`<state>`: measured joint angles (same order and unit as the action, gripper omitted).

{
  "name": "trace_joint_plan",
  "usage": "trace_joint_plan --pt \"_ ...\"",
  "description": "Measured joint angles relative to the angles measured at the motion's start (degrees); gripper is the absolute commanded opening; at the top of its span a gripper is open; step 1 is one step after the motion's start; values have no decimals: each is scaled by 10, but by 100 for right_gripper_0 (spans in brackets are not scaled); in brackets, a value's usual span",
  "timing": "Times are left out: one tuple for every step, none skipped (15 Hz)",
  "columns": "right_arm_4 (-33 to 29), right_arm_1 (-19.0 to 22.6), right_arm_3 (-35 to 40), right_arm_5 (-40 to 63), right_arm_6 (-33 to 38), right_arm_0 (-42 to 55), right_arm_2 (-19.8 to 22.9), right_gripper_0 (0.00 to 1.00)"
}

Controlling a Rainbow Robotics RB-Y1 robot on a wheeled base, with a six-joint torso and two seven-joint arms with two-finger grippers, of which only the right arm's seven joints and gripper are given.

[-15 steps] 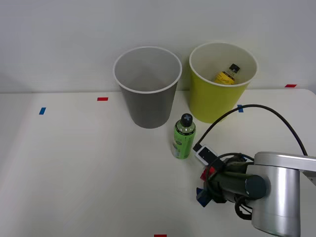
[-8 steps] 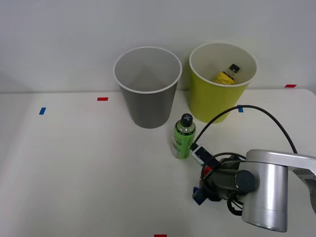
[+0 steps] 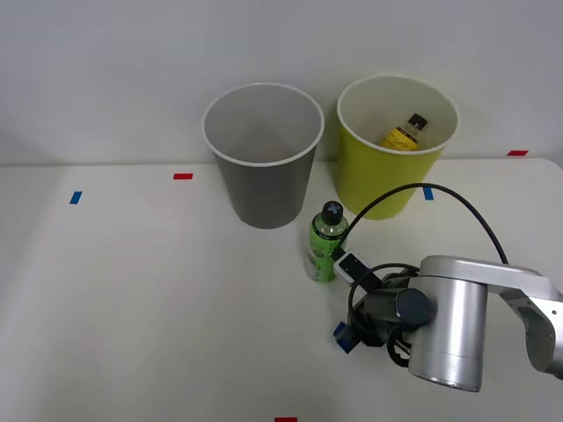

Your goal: Put cans in the gray bin, plastic bottles in the light green bin

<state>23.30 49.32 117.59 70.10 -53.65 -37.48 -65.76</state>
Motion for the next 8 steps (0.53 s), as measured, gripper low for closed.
trace_joint_plan --pt "0 0 1 1 0 -2 0 100" --pt "0 1 5 5 0 -3 0 100" --pt "1 3 13 13 0 -4 0 100" --pt "1 7 22 20 0 -4 0 100" --pt "2 12 31 25 0 -4 0 100" --pt "5 17 38 28 0 -4 0 100" --pt "9 21 43 31 1 -4 0 100" --pt "12 26 48 34 1 -4 0 100"
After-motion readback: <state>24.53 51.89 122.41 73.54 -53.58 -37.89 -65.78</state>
